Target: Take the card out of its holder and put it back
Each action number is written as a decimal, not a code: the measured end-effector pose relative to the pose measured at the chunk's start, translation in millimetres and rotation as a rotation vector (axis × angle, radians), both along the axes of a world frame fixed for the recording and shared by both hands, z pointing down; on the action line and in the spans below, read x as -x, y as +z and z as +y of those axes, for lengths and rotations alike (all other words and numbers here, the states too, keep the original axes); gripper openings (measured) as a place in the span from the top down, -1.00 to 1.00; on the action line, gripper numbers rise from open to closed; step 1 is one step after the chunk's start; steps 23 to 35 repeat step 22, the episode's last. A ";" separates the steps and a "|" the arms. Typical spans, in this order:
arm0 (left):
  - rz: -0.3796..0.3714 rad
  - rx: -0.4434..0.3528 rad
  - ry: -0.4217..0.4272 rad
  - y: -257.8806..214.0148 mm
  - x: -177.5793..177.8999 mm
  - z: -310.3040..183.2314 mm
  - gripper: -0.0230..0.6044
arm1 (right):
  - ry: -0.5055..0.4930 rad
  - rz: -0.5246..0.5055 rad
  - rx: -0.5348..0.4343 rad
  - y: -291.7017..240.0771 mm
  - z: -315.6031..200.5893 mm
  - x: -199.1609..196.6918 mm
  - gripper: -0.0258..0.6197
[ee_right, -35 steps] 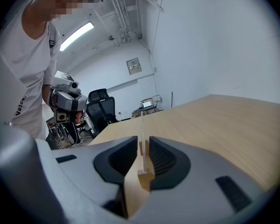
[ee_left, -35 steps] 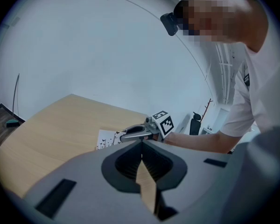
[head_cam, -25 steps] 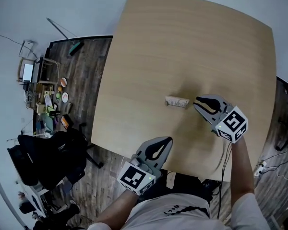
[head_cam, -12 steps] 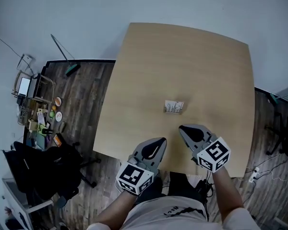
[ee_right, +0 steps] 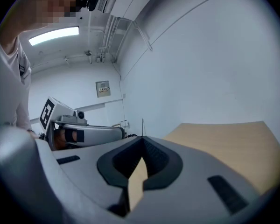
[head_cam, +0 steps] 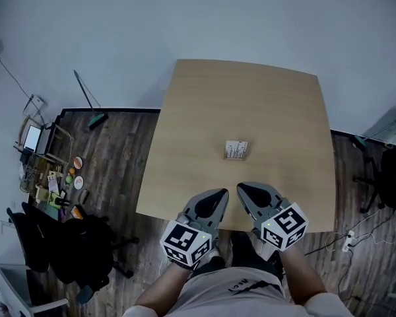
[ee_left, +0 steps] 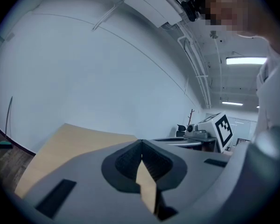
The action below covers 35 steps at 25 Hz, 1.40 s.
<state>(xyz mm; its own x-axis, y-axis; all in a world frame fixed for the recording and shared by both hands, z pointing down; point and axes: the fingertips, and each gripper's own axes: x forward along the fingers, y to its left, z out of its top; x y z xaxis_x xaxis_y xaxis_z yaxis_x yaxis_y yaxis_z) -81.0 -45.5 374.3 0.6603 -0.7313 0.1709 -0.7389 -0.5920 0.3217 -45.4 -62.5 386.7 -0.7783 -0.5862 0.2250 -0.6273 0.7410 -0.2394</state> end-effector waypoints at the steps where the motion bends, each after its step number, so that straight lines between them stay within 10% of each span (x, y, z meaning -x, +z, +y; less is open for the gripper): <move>1: 0.003 -0.008 0.004 -4.5 0.9 3.5 0.89 | 0.010 -0.006 -0.009 -7.1 4.1 0.4 0.88; 35: 0.007 -0.100 0.013 -45.4 12.7 31.0 0.89 | 0.061 -0.026 -0.077 -50.7 37.6 4.6 0.88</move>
